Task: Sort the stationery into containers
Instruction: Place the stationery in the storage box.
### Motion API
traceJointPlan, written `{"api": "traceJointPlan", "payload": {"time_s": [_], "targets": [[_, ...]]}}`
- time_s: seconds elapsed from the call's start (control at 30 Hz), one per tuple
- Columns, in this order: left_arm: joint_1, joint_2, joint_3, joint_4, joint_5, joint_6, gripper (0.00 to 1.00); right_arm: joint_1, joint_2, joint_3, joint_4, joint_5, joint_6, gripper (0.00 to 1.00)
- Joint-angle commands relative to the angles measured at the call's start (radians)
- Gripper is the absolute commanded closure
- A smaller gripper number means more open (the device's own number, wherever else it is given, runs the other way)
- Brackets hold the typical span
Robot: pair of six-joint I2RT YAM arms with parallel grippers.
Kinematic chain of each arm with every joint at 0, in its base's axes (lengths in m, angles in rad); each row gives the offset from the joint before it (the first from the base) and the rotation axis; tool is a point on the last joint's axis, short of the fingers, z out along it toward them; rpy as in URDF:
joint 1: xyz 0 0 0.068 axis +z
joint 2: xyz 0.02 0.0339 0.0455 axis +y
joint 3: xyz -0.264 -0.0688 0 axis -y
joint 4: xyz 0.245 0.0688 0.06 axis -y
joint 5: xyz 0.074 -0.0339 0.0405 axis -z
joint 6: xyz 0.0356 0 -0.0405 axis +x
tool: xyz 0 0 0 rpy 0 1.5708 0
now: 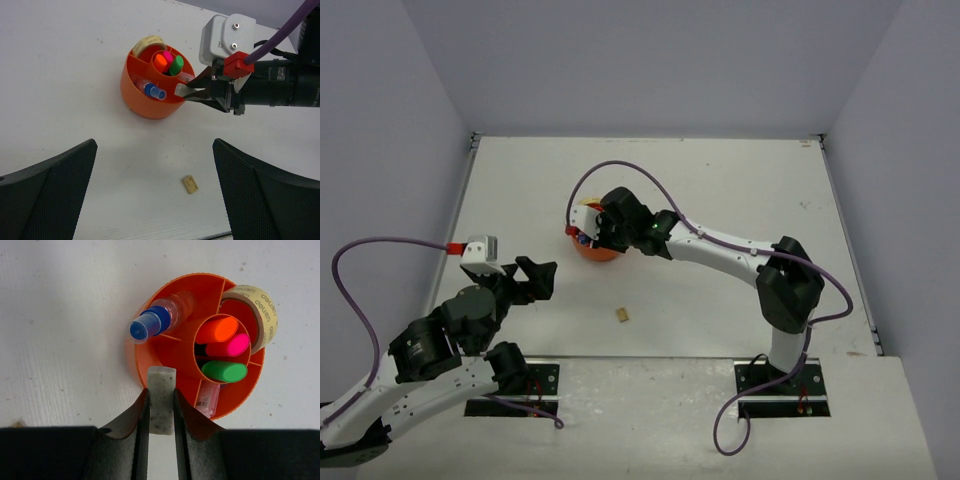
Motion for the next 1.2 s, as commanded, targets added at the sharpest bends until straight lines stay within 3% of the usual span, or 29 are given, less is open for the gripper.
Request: {"api": "traceJointPlan", "payload": {"time_s": [0.0,0.43,0.63,0.83,1.17], "targets": [[-0.004,-0.011,-0.006,0.036,-0.018,0.011,0.0,0.003,-0.005,0.035,0.007,-0.058,-0.056,0.98],[-0.004,-0.004,-0.007,0.034,-0.019,0.012,0.0,0.003,0.073,0.099,0.015,-0.035,-0.086,0.92],[-0.004,0.001,-0.011,0.048,-0.005,0.023,0.0,0.003,0.097,0.11,0.017,0.0,-0.105,0.82],[-0.004,0.008,-0.011,0.05,0.0,0.029,0.0,0.002,0.1,0.123,0.015,-0.001,-0.107,0.81],[-0.004,0.008,-0.013,0.054,0.005,0.034,0.0,0.003,0.105,0.137,-0.014,-0.024,-0.096,0.66]]}}
